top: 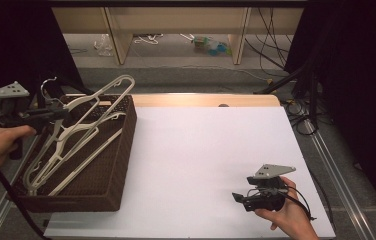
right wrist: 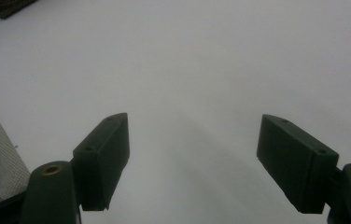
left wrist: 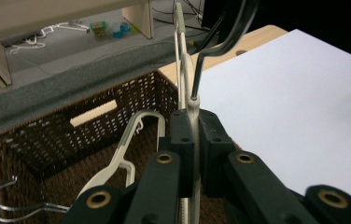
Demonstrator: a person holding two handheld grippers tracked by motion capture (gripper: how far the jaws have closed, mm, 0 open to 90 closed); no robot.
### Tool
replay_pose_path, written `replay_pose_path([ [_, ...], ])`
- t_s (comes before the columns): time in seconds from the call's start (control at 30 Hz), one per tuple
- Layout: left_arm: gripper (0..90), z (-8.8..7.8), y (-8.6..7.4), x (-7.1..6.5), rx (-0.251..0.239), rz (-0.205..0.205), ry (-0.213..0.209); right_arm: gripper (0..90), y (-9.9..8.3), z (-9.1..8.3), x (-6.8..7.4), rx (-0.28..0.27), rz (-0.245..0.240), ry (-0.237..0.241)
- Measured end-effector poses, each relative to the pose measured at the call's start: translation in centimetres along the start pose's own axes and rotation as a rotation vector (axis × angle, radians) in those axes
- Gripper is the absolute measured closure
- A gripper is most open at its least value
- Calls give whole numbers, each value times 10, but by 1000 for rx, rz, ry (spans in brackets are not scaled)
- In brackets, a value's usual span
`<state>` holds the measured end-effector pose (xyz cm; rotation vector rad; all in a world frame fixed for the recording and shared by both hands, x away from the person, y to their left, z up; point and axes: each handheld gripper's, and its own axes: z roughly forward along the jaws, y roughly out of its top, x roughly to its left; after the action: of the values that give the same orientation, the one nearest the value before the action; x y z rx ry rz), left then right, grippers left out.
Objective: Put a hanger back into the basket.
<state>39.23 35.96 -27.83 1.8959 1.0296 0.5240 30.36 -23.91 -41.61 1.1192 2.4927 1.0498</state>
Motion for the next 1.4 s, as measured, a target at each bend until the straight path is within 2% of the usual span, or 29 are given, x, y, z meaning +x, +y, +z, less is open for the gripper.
replay_pose_path([
  [0.2,858,6,-13,8,26,-16,1,265,-1,1,0,8,-4,6],
  [0.3,858,6,-18,12,35,-16,7,265,-2,4,0,-22,-17,-4],
  [0.4,858,7,-23,16,39,-22,12,265,-2,4,0,-20,-19,-4],
  [0.5,858,8,-28,19,47,-38,17,265,-1,1,0,5,-4,7],
  [0.57,858,9,-31,21,53,-45,18,265,-2,3,0,-16,-16,-3],
  [0.73,858,14,-39,26,83,-41,16,265,-1,3,0,7,-3,11],
  [0.8,857,17,-42,26,80,-59,5,265,-2,3,0,6,-5,13],
  [0.83,858,17,-43,27,102,-41,7,264,-2,3,0,4,-8,13],
  [0.87,857,20,-45,26,90,-58,1,264,-2,3,0,5,-7,12],
  [0.97,857,24,-48,26,126,-38,-5,264,-2,4,-1,4,-11,13],
  [1.03,857,28,-50,26,135,-46,-11,264,-2,4,0,6,-5,14],
  [1.1,856,31,-53,26,141,-41,-10,264,-2,3,0,5,-7,14],
  [1.23,856,39,-59,28,153,-62,-13,264,-2,4,-1,-13,-15,12],
  [1.3,855,43,-60,28,158,-67,-13,264,-1,2,-1,7,-16,16],
  [1.33,855,45,-61,27,170,-59,-8,264,-2,5,-1,-21,-30,7],
  [1.4,854,50,-64,26,191,-58,1,264,-2,4,0,-11,-9,13],
])
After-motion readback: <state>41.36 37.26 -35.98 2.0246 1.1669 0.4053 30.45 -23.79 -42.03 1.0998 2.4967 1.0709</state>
